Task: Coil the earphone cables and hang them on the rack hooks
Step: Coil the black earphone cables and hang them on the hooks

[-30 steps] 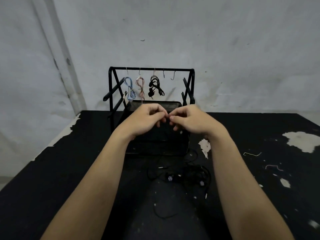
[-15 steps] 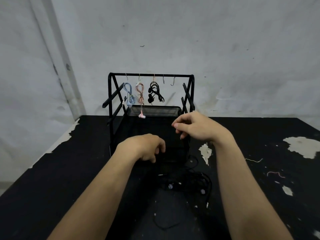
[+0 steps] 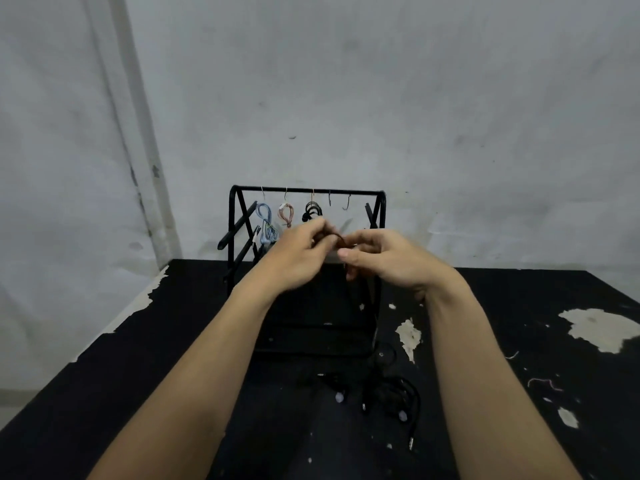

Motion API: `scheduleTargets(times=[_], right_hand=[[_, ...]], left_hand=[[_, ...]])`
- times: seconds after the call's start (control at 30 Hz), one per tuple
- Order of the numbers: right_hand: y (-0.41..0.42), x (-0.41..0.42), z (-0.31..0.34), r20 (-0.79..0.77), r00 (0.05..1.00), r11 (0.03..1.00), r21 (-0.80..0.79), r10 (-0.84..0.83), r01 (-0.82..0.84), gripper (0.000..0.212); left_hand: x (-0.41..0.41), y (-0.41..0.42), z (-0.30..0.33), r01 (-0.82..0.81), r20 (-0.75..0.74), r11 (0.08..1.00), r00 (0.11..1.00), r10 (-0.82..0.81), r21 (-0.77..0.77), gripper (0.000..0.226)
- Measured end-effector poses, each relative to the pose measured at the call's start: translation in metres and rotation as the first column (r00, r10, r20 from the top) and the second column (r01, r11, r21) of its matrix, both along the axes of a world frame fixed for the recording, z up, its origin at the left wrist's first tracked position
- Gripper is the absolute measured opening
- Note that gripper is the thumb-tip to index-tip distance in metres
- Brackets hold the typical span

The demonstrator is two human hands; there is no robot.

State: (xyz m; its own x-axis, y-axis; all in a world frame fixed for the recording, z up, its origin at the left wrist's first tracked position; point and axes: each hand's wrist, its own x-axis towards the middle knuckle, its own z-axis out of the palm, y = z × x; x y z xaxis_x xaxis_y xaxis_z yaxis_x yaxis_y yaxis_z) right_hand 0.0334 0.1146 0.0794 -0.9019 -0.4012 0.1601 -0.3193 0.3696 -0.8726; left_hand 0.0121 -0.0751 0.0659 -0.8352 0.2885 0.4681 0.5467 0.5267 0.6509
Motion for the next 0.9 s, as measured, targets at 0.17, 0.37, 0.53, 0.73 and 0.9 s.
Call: scheduleTargets(times=[0.17, 0.37, 0.53, 0.73, 0.9], right_hand=[[-0.008, 0.009, 0.037, -0.023, 0.999, 0.998, 0.040, 0.042, -0.041, 0.019], [-0.006, 0.023, 0.063, 0.055, 0.989, 0.933, -0.342, 0.140, -0.114, 0.016], [0.000, 0.024, 0.082, -0.008, 0.991, 0.709, -0.698, 0.136, -0.103, 0.016], [-0.004, 0.025, 0.093, -0.014, 0.993, 0.682, -0.726, 0.114, -0.089, 0.021], [-0.002, 0.026, 0.117, -0.023, 0.992, 0.513, -0.854, 0.123, -0.083, 0.019]], left_hand=[[0.005, 0.000, 0.040, -0.155, -0.075, 0.975, 0.983, 0.168, 0.158, 0.033], [-0.001, -0.013, 0.061, -0.179, 0.093, 0.905, 0.984, 0.155, 0.386, 0.039], [0.002, -0.020, 0.050, -0.126, 0.242, 0.874, 0.970, 0.010, 0.470, 0.039], [-0.001, -0.029, 0.036, 0.002, 0.329, 0.894, 0.930, -0.167, 0.448, 0.033], [0.002, -0.041, 0.026, 0.005, 0.365, 0.897, 0.913, -0.184, 0.442, 0.029]])
